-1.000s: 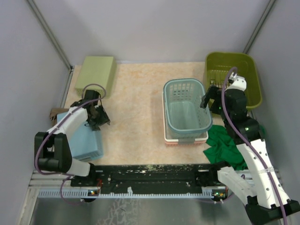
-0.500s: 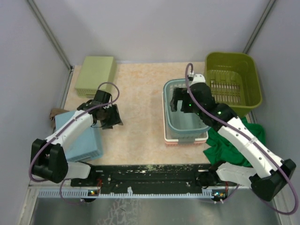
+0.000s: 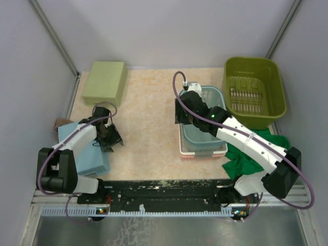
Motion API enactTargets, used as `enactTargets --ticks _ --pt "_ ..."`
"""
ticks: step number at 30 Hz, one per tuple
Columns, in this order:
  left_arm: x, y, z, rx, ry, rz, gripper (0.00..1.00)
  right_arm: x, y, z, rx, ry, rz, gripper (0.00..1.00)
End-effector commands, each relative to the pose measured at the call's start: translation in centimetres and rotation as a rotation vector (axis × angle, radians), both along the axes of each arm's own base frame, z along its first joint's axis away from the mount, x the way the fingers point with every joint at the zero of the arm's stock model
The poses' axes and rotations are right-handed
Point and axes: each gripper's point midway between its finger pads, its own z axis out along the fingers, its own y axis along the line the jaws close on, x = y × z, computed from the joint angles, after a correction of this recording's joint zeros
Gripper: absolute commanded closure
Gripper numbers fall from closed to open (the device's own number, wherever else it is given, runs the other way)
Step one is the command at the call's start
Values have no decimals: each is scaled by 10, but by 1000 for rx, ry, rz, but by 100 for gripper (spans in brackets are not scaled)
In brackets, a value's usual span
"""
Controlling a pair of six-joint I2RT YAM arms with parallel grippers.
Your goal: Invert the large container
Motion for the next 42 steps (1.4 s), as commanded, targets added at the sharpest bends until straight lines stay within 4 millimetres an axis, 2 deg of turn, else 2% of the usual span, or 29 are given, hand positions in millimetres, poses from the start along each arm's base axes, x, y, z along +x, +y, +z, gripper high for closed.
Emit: enactTargets --ticks 1,3,7,11,12,14,15,16,23,28,31,34,37,42 --pt "5 8 6 -9 -22 16 37 10 -8 13 -35 -38 -79 48" --pt "15 7 17 -10 -58 7 36 11 -9 9 -54 -34 -80 54" --pt "44 3 52 -17 -177 -48 36 11 -3 -3 -78 2 -53 54" --pt "69 -20 95 -100 -341 -153 36 11 8 -11 -74 36 -21 52" --pt "74 -28 105 -134 -383 -182 35 12 9 -9 -67 34 -22 55" --pt "80 -44 123 -192 -448 -224 35 13 8 1 -50 14 -33 80" --pt "82 -51 129 -218 -471 -242 34 14 6 14 -34 -9 -42 97" --pt "84 -57 136 -237 -492 -255 34 15 3 26 -22 -31 -55 100" --pt "101 -79 162 -332 -589 -330 33 6 -19 134 96 -215 -73 100" --pt "116 -78 186 -313 -651 -337 31 3 -16 207 194 -346 -16 100" --pt "124 -72 203 -283 -697 -314 30 4 4 236 285 -421 61 100" --pt "128 -55 219 -255 -718 -247 30 9 37 247 368 -447 166 100" --pt "127 -24 227 -229 -698 -118 25 14 75 245 433 -431 275 100" --pt "113 28 240 -217 -742 42 23 21 137 210 560 -289 406 100"
